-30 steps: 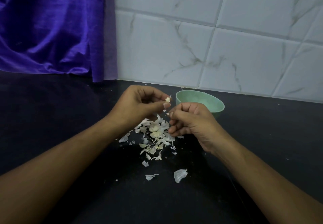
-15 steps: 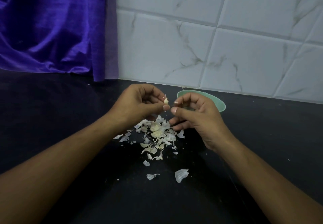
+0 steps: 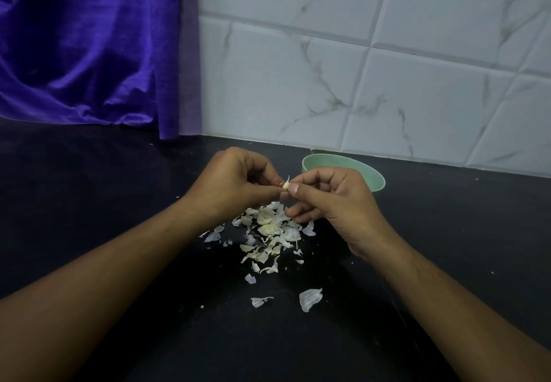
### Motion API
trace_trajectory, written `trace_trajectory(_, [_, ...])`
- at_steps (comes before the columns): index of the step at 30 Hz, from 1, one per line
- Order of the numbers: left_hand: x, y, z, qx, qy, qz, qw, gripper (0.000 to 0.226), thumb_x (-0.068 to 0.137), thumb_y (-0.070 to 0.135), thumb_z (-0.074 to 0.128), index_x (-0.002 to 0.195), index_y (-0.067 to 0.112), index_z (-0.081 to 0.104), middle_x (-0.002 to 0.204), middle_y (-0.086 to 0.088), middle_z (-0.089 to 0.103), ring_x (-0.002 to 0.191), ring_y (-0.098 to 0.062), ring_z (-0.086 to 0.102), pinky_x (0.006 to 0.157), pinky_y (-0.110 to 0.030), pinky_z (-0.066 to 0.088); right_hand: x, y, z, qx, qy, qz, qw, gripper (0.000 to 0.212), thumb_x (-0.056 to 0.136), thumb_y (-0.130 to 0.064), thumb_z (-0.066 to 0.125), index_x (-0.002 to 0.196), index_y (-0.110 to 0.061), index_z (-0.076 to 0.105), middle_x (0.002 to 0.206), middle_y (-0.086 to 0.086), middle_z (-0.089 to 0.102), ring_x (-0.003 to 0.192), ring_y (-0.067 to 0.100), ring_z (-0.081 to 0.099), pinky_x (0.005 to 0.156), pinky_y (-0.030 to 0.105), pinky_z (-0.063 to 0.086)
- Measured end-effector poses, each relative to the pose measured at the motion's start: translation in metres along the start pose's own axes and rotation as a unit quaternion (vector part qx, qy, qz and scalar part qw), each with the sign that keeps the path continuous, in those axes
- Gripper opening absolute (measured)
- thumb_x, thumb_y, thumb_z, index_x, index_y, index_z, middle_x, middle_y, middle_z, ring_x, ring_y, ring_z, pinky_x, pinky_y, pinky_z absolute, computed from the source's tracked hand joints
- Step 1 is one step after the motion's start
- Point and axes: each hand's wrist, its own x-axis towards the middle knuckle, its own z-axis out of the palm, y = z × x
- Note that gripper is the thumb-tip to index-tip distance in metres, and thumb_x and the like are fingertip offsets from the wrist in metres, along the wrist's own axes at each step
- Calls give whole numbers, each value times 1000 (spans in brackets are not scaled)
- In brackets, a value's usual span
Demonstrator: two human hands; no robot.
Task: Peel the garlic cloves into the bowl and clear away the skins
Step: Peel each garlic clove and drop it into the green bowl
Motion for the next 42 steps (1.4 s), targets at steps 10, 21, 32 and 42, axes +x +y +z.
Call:
trace_trajectory(10, [-2, 3, 1, 57, -4, 25, 998, 15, 75, 23, 93, 74, 22, 78, 68, 11, 74, 58, 3, 64, 57, -11, 46, 0, 1, 2, -13, 2, 15, 1000, 9, 94, -3, 71, 95, 6, 72, 82, 15, 78, 76, 33, 77, 76, 47, 63])
trace_trajectory(21, [-1, 3, -1, 10, -3, 6, 1000, 12, 76, 20, 92, 79, 18, 80, 70, 5, 76, 63, -5, 69, 62, -25, 56, -2, -1, 3, 48, -1, 22, 999, 4, 94, 1, 69, 94, 3, 72, 88, 23, 77, 76, 30, 77, 69, 33, 64])
trace_trajectory(32, [-2, 3, 3, -68, -8, -27, 997, 9, 80, 14, 89, 82, 14, 80, 75, -7, 78, 69, -22, 72, 70, -40, 61, -2, -2, 5, 63, 22, 23, 998, 7, 94, 3, 66, 90, 0, 71, 85, 20, 77, 70, 26, 76, 63, 29, 64])
trace_trajectory(42, [-2, 7, 7, -194, -19, -90, 977, 12, 84, 9, 81, 93, 3, 77, 76, -10, 76, 67, -13, 72, 63, -29, 62, -2, -4, 6, 80, 42, -3, 996, 7, 95, 1, 67, 91, -2, 72, 87, 16, 78, 68, 23, 75, 70, 37, 64])
